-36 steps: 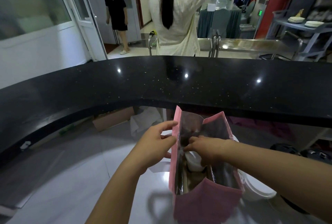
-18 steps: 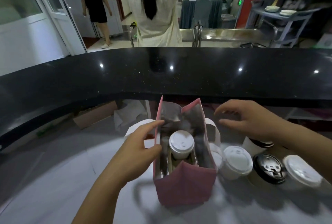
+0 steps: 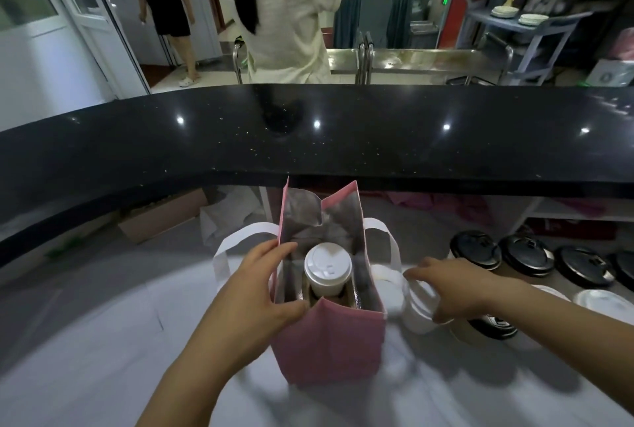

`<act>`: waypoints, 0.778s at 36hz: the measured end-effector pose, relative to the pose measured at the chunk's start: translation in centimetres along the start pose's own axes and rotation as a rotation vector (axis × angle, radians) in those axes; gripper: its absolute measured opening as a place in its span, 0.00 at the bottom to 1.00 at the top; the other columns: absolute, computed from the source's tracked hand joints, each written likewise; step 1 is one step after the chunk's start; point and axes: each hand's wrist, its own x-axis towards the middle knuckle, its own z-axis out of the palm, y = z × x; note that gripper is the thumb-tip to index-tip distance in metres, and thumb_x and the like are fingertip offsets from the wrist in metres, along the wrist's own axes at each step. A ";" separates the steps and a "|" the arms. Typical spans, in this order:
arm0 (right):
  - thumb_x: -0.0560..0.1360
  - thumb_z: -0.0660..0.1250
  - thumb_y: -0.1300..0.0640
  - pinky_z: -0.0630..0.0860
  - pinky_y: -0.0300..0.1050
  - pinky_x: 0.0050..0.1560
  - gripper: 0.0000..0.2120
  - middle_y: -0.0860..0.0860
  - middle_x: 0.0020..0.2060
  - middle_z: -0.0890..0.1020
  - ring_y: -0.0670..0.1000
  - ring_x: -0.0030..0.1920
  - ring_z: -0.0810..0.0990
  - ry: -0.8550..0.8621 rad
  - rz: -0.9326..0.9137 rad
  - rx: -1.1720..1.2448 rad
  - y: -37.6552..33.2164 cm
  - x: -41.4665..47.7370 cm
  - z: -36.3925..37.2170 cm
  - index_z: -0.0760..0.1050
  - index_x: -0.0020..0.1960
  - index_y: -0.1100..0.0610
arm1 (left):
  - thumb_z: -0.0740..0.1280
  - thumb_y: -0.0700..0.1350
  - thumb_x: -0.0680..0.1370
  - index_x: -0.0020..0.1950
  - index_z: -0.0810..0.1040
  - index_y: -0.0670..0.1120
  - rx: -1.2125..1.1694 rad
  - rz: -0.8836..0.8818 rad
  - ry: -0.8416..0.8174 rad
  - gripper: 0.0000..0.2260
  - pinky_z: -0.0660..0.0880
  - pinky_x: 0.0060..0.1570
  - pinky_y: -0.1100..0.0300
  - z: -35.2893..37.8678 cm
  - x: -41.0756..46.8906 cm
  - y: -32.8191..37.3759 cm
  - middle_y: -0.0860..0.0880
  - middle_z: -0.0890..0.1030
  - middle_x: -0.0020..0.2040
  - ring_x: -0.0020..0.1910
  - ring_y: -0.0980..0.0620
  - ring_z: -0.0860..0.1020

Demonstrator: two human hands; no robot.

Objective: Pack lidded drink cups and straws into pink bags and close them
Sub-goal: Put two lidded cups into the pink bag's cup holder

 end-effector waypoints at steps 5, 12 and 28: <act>0.62 0.73 0.44 0.72 0.43 0.49 0.40 0.43 0.55 0.70 0.50 0.56 0.75 0.027 -0.024 0.138 0.8 0.4 -0.1 0.65 0.72 0.39 | 0.75 0.59 0.63 0.75 0.61 0.68 -0.017 -0.006 -0.051 0.42 0.70 0.58 0.65 0.0 -0.2 -0.3 0.73 0.57 0.67 0.63 0.63 0.66; 0.57 0.70 0.38 0.74 0.46 0.59 0.38 0.43 0.55 0.72 0.47 0.56 0.74 0.143 -0.025 0.270 2.0 -1.4 -4.9 0.70 0.68 0.36 | 0.77 0.58 0.63 0.77 0.56 0.68 -0.023 -0.013 -0.116 0.47 0.72 0.67 0.57 -0.4 -0.7 -0.1 0.70 0.52 0.77 0.71 0.59 0.64; 0.63 0.69 0.35 0.70 0.41 0.55 0.38 0.42 0.60 0.70 0.45 0.58 0.67 0.729 -0.342 0.233 -8.5 -9.1 -16.6 0.68 0.72 0.40 | 0.80 0.64 0.56 0.72 0.43 0.78 -0.103 0.016 -0.193 0.57 0.69 0.70 0.62 -0.1 -1.3 0.3 0.77 0.51 0.75 0.75 0.66 0.59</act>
